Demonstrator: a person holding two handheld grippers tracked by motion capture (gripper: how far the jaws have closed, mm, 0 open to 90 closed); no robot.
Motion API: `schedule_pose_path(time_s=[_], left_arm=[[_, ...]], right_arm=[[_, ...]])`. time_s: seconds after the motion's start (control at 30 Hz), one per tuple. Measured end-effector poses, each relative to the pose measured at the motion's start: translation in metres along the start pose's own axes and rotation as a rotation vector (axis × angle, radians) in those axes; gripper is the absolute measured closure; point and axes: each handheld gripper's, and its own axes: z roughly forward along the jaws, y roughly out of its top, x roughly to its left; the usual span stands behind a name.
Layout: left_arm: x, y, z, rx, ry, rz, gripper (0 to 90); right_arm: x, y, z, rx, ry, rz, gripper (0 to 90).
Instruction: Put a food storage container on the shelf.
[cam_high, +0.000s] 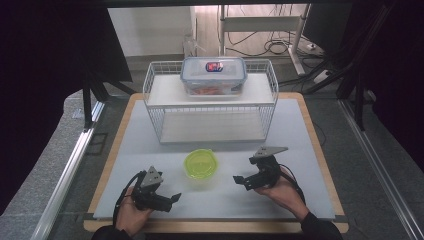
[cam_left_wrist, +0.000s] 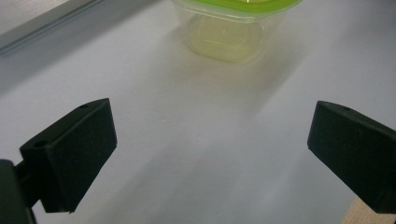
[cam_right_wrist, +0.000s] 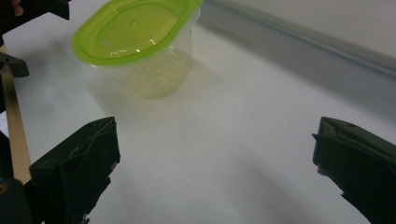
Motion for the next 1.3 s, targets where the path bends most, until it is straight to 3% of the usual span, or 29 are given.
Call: schedule_pose_path(time_s=[0.07,0.3,0.5,0.73,1.0,1.3], left_arm=[[0.000,0.000,0.000,0.000,-0.004,-0.005,1.2],[0.001,-0.002,-0.001,0.003,-0.006,-0.001,1.5],[0.000,-0.002,0.000,0.007,-0.010,0.008,1.8],[-0.001,-0.002,0.000,0.009,-0.008,0.013,1.9],[-0.001,-0.002,0.001,0.013,-0.011,0.018,2.1],[-0.002,-0.002,0.002,0.025,-0.012,0.024,2.3]], right_arm=[[-0.002,0.005,0.004,0.027,0.008,0.012,1.5],[-0.006,0.029,0.014,0.012,0.065,0.034,12.7],[-0.005,0.047,0.032,0.009,0.101,0.055,29.8],[-0.007,0.065,0.051,0.037,0.157,0.114,45.8],[-0.007,0.070,0.075,0.084,0.196,0.168,63.5],[-0.016,0.068,0.079,0.102,0.268,0.282,76.9]])
